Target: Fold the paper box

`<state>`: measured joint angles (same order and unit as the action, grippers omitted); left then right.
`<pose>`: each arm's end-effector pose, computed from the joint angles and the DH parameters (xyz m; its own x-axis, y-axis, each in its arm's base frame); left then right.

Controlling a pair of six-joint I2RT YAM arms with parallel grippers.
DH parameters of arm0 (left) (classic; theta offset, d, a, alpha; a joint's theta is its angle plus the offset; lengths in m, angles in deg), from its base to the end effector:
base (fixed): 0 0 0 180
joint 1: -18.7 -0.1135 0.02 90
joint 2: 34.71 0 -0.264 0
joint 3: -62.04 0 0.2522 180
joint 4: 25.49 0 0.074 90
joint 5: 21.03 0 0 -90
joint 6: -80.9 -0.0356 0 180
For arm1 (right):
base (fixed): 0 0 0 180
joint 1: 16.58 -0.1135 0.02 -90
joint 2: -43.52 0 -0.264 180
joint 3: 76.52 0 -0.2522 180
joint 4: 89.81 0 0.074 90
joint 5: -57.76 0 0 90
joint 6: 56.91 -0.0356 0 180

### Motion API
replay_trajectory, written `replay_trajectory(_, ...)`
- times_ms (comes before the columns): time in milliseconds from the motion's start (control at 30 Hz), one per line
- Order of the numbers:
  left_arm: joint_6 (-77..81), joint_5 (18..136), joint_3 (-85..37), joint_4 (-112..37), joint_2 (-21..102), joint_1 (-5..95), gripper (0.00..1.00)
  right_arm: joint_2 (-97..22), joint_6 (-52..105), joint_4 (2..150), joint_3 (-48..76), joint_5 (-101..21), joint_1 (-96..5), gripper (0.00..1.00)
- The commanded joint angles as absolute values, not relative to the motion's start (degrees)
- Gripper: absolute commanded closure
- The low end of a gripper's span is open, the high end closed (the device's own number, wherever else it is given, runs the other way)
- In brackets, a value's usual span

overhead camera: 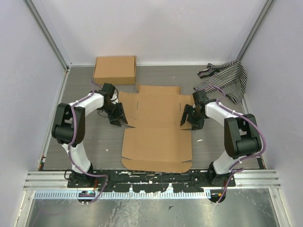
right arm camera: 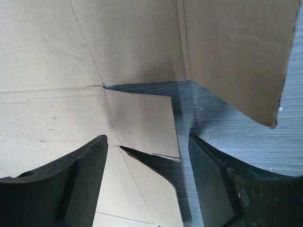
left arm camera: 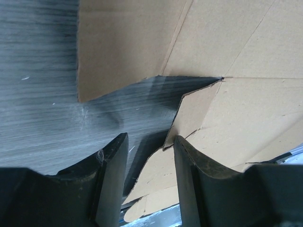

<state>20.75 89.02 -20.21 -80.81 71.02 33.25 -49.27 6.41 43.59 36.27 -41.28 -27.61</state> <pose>0.3297 -0.0982 0.1617 -0.9731 -0.2305 -0.0011 -0.2120 0.8968 -0.3884 0.2872 0.0617 0.1644 -0.9410 0.2684 -0.2063 0.2086 0.9397 0.2711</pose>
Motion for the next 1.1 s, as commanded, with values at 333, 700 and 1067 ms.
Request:
replay_trajectory(333, 22.16, 89.01, -27.22, -81.63, 71.95, 38.70, 0.51, -46.09, 7.84, 43.53, 25.76, -44.23, -30.46, 0.29)
replay_trajectory(700, 24.02, 90.46, -33.06, -82.11, 74.41, 43.24, 0.52, -50.56, 5.34, 43.95, 21.58, -44.43, -37.07, 0.30)
replay_trajectory(1067, 25.30, 92.67, -35.79, -80.01, 82.67, 45.15, 0.52, -58.81, 3.91, 44.55, 20.31, -43.58, -41.12, 0.31)
